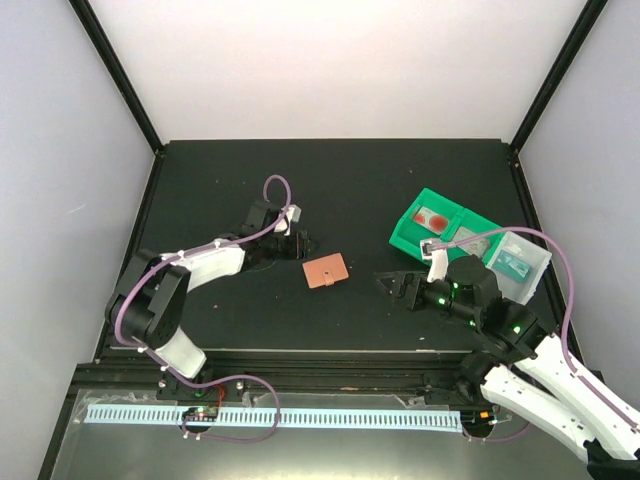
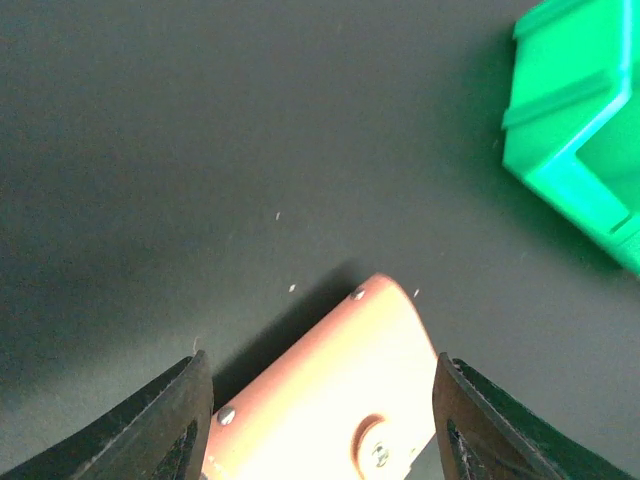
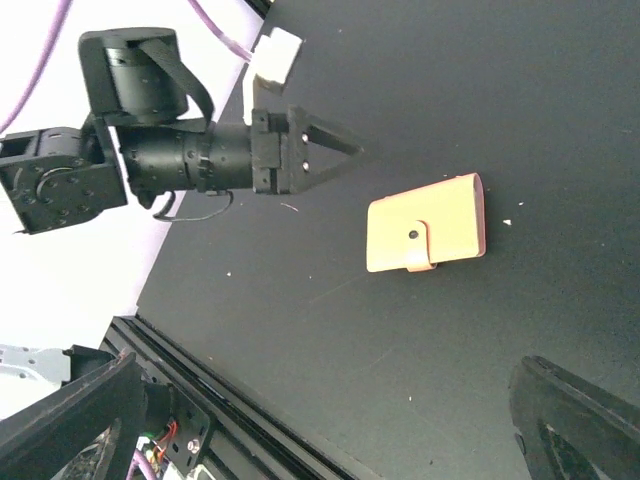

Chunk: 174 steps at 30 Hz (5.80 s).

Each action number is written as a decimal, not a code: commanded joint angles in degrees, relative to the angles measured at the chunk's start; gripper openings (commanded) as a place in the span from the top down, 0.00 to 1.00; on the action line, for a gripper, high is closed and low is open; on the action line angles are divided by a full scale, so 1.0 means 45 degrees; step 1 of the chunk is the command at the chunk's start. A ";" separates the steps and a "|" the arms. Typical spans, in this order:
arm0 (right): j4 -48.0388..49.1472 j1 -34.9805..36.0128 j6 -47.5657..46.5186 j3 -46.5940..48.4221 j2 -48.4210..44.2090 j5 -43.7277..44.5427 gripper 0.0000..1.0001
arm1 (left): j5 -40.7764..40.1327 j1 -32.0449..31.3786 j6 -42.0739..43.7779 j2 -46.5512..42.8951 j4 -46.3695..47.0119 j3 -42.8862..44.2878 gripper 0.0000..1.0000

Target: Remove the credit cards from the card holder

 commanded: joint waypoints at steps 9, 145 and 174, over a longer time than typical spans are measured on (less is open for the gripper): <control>-0.0194 -0.0070 0.0178 -0.0022 -0.0195 -0.0005 0.00 | 0.2324 0.0056 0.2526 0.2290 -0.1814 0.0989 0.41; 0.1802 0.4262 -0.0584 0.4110 1.4596 0.3056 0.94 | 0.0247 -0.1961 -0.7182 -0.9835 0.2016 -1.0006 0.55; 0.5046 0.4277 0.0435 0.1823 1.1069 0.1659 0.99 | 0.1096 -0.1441 -0.4331 -0.9972 -0.0625 -0.7906 0.12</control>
